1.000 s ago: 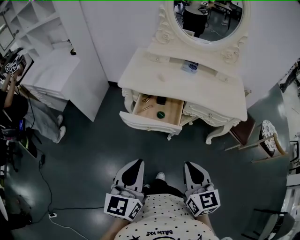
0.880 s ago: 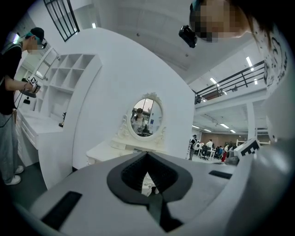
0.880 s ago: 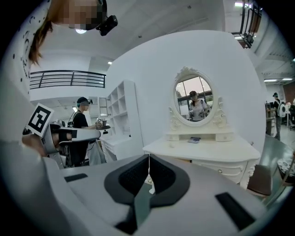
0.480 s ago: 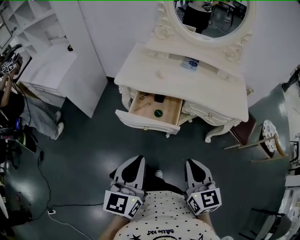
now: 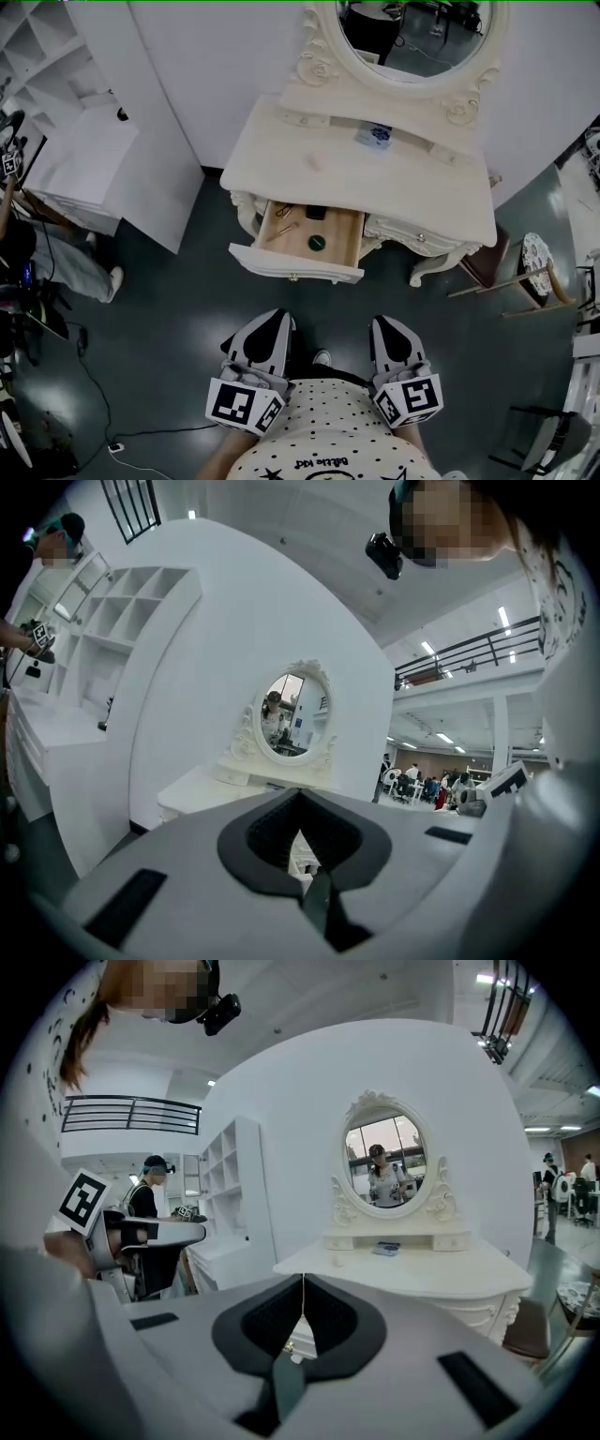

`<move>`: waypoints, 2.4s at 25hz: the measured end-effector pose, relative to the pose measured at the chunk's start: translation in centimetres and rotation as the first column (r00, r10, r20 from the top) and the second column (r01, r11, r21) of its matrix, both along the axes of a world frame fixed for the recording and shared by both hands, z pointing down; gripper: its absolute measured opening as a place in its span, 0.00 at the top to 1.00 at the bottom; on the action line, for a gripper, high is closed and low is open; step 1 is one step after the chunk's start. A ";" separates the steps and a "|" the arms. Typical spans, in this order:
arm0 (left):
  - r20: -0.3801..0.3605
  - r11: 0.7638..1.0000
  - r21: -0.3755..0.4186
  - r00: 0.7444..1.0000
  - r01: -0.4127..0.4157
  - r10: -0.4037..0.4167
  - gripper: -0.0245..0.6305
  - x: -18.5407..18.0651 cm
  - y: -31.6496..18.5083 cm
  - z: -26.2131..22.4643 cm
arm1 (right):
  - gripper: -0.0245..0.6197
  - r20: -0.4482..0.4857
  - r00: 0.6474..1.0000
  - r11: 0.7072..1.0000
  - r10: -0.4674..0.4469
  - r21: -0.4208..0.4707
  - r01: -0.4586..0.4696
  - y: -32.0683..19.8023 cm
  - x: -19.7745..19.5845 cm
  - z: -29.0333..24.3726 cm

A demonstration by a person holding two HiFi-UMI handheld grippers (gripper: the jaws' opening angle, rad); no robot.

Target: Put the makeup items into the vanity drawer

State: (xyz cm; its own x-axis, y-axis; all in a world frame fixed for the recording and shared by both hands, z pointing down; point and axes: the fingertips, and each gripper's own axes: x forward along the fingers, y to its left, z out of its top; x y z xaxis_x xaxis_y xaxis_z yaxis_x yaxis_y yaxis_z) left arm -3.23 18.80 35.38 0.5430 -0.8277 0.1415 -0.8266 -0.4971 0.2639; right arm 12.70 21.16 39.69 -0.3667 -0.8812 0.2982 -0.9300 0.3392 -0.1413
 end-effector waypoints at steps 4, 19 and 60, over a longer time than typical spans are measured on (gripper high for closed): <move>0.008 0.999 0.018 0.999 -0.032 0.032 0.95 -1.9 -3.8 -1.1 | 0.95 0.016 0.999 0.999 0.047 0.012 -0.047 -3.2 -1.7 -0.9; 0.014 0.991 0.021 0.991 -0.134 0.133 0.95 -6.1 -12.0 -1.4 | 0.95 0.053 0.983 0.984 0.177 0.002 -0.177 -9.0 -5.8 -1.1; 0.041 1.000 -0.022 0.999 0.023 -0.022 0.95 0.1 -19.8 0.4 | 0.95 0.079 0.997 0.998 -0.026 -0.051 0.030 -20.3 -0.3 0.9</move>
State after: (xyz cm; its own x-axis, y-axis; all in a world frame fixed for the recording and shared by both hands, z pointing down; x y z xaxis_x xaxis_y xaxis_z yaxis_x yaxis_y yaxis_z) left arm -3.08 -1.02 35.78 0.5177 -0.8361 0.1814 -0.8477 -0.4728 0.2406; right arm 12.44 0.87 40.59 -0.4153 -0.8541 0.3132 -0.9056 0.3554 -0.2315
